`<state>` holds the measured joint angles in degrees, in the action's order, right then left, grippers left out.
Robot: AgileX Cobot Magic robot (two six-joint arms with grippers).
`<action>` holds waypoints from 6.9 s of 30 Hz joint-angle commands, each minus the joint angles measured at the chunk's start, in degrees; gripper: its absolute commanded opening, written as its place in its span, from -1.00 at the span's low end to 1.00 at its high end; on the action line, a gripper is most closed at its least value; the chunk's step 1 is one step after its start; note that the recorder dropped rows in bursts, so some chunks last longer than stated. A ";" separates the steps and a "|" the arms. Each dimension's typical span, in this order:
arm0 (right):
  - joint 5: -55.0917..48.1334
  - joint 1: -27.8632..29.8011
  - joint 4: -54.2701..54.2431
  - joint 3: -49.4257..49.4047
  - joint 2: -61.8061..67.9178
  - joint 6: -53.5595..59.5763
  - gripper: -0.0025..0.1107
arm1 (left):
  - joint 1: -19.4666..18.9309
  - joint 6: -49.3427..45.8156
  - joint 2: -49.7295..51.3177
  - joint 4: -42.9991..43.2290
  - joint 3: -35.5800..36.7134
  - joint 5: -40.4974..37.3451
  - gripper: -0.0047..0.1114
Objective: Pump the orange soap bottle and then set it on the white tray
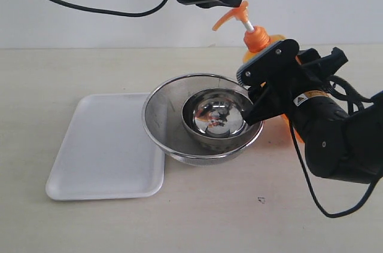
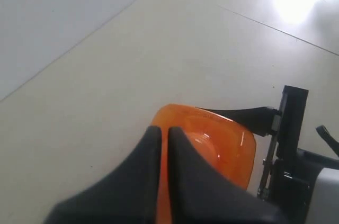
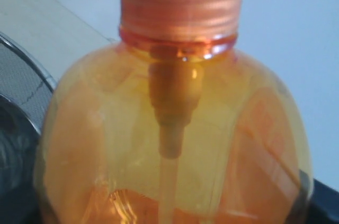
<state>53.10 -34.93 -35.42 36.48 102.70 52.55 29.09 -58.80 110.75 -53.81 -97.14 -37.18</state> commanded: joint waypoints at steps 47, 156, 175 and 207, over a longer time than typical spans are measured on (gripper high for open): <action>-1.06 0.12 0.24 0.24 -0.26 -4.37 -0.96 | 4.23 -0.17 2.99 1.15 -0.26 -0.20 -0.84; -1.16 0.12 2.62 0.24 -0.26 -6.23 -0.96 | 8.29 -0.16 9.04 2.60 -0.26 -3.62 -0.84; -1.50 0.12 2.75 0.24 -0.26 -6.23 -0.96 | 8.29 0.03 11.31 2.60 -0.26 -5.03 -0.84; -1.50 0.12 2.75 0.24 -0.26 -6.23 -0.96 | 8.29 0.03 11.31 2.60 -0.26 -5.03 -0.84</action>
<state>54.61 -33.69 -39.48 36.06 102.70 48.84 35.18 -59.02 117.30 -55.95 -99.84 -33.12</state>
